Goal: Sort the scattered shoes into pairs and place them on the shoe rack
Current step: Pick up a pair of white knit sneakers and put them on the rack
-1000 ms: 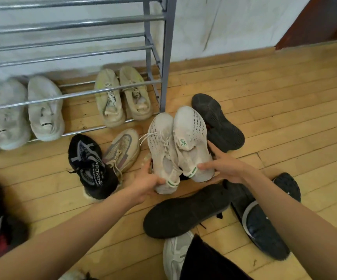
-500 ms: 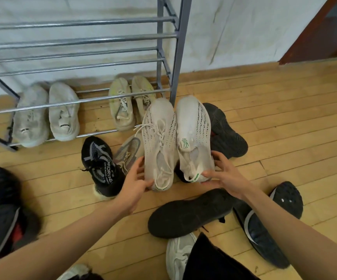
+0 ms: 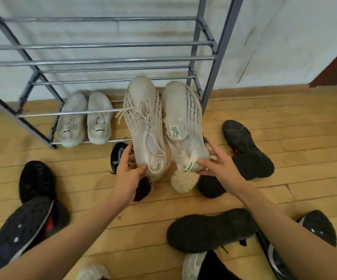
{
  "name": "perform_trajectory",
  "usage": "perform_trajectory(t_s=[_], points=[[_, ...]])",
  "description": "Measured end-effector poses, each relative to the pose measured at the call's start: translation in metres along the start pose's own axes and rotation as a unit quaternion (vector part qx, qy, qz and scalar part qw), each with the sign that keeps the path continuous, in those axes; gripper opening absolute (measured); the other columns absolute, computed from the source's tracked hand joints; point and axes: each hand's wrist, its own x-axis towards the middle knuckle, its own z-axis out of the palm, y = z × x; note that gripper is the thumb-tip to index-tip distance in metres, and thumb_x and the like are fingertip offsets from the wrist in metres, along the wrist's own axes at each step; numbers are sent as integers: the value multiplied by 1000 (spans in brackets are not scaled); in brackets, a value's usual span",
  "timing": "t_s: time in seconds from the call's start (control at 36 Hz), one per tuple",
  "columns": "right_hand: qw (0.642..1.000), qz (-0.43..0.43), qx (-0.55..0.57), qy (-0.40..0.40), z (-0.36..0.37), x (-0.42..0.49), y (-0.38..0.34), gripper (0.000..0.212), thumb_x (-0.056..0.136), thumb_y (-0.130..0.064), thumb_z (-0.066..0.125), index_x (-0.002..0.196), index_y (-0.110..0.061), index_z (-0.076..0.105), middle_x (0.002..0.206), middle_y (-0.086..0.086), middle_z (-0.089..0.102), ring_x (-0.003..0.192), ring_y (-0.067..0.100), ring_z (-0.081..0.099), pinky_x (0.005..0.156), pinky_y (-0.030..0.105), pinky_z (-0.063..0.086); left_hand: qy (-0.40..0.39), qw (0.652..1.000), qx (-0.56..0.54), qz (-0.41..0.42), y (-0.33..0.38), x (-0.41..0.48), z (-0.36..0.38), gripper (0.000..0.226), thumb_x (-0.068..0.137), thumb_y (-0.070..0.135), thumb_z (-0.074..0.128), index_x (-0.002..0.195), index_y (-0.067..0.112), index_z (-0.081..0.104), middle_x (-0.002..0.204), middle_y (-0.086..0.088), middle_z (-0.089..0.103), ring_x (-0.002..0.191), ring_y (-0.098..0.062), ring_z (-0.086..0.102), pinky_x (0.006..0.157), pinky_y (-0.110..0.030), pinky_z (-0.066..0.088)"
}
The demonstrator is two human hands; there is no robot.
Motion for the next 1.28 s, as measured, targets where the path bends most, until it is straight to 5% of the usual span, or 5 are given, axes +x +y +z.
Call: perform_trajectory(t_s=[0.22, 0.67, 0.97, 1.14, 1.28], points=[[999, -17, 45, 19, 56, 62, -38, 67, 85, -7, 67, 141, -26, 38, 135, 12, 49, 106, 29, 64, 72, 42, 60, 61, 997, -30, 22, 46, 33, -42, 66, 87, -14, 47, 140, 24, 37, 105, 1, 63, 86, -14, 64, 61, -22, 54], [995, 5, 87, -49, 223, 152, -97, 55, 91, 0, 56, 140, -16, 37, 127, 16, 55, 99, 26, 65, 66, 31, 61, 168, 985, -37, 7, 116, 104, -168, 48, 87, -2, 53, 132, 12, 46, 111, -14, 63, 94, -26, 61, 79, -43, 56], [994, 21, 84, -68, 287, 176, -95, 54, 94, 1, 50, 144, -13, 33, 131, 12, 52, 98, 23, 63, 77, 37, 59, 183, 982, 14, 31, 143, 140, -212, 35, 89, 0, 44, 85, 31, 59, 84, -5, 61, 77, -21, 54, 61, -31, 44], [996, 31, 61, -65, 299, 177, -87, 55, 95, -1, 48, 146, -13, 32, 132, 10, 51, 96, 19, 62, 76, 36, 60, 182, 979, 73, 52, 141, 147, -217, 39, 92, -4, 39, 110, 27, 54, 86, 3, 62, 69, -9, 55, 51, -18, 48], [980, -28, -194, -39, 297, 184, -88, 52, 95, -24, 50, 145, -23, 35, 135, 1, 50, 106, 19, 58, 86, 43, 57, 204, 966, 143, 68, 145, 153, -231, 39, 95, 8, 39, 128, 16, 57, 111, -4, 64, 92, -17, 57, 84, -35, 49]])
